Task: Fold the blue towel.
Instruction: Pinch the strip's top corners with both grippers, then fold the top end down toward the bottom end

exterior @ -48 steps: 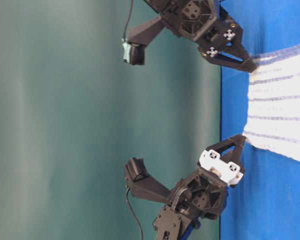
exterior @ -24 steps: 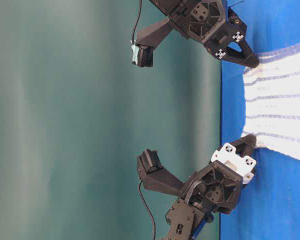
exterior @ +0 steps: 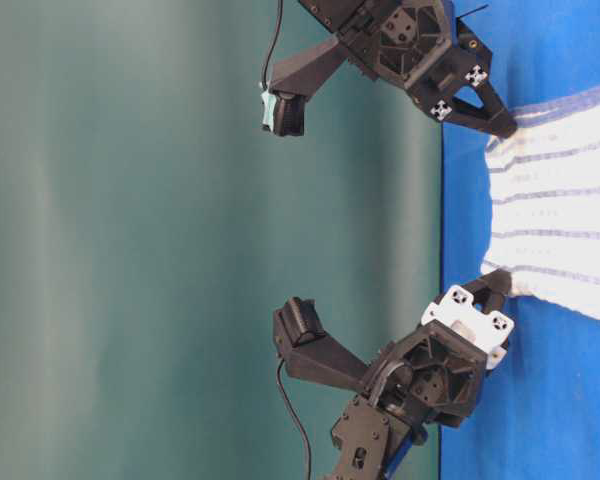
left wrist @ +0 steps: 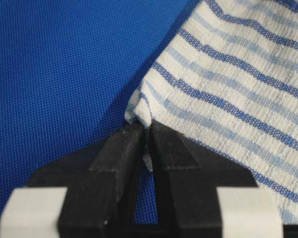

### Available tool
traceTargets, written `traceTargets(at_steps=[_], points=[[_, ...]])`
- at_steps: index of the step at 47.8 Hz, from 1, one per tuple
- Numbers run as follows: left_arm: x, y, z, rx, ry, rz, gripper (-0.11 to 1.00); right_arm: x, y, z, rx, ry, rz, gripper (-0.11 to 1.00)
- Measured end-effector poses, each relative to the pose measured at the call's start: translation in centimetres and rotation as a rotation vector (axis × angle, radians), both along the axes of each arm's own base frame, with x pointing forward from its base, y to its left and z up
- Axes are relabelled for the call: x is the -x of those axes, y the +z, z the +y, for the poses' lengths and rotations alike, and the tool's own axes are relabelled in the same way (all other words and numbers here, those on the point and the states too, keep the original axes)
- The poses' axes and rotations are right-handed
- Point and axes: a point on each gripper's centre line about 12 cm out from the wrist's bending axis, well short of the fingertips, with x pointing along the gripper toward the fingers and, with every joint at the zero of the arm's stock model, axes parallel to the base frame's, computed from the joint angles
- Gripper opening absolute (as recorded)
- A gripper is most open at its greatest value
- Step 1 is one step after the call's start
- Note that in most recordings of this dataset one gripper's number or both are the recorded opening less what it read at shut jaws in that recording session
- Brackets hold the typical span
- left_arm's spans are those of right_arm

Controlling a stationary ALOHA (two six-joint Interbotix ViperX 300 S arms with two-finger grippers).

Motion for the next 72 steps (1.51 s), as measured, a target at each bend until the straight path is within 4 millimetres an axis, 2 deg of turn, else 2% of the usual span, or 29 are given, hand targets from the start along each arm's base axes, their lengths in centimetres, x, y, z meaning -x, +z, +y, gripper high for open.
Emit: traceTargets(at_steps=[3, 19, 31, 37, 42, 53, 62, 72], points=[[0.0, 0.3, 0.0, -0.004, -0.001, -0.007, 0.04, 0.0, 0.4, 0.0, 0.004, -0.001, -0.010, 0.06], [0.3, 5.9, -0.2, -0.048, -0.020, -0.092, 0.04, 0.3, 4.0, 0.2, 0.036, 0.001, -0.086, 0.06], [0.5, 6.0, -1.0, -0.051, -0.044, -0.084, 0.04, 0.5, 4.4, 0.5, 0.037, 0.007, -0.092, 0.06], [0.2, 6.0, -2.2, -0.056, -0.079, -0.080, 0.04, 0.4, 4.7, 1.6, 0.031, 0.031, -0.098, 0.06], [0.1, 6.5, -4.0, -0.062, -0.123, -0.086, 0.04, 0.3, 5.3, 3.0, 0.030, 0.066, -0.112, 0.06], [0.7, 7.8, -8.7, -0.065, -0.238, -0.106, 0.04, 0.6, 6.7, 7.5, 0.006, 0.159, -0.156, 0.06], [1.6, 9.0, -13.6, -0.041, -0.349, -0.141, 0.04, 1.1, 7.0, 11.4, -0.037, 0.236, -0.181, 0.06], [2.2, 8.8, -18.8, 0.044, -0.443, -0.159, 0.04, 0.9, 7.1, 15.8, -0.071, 0.339, -0.205, 0.06]])
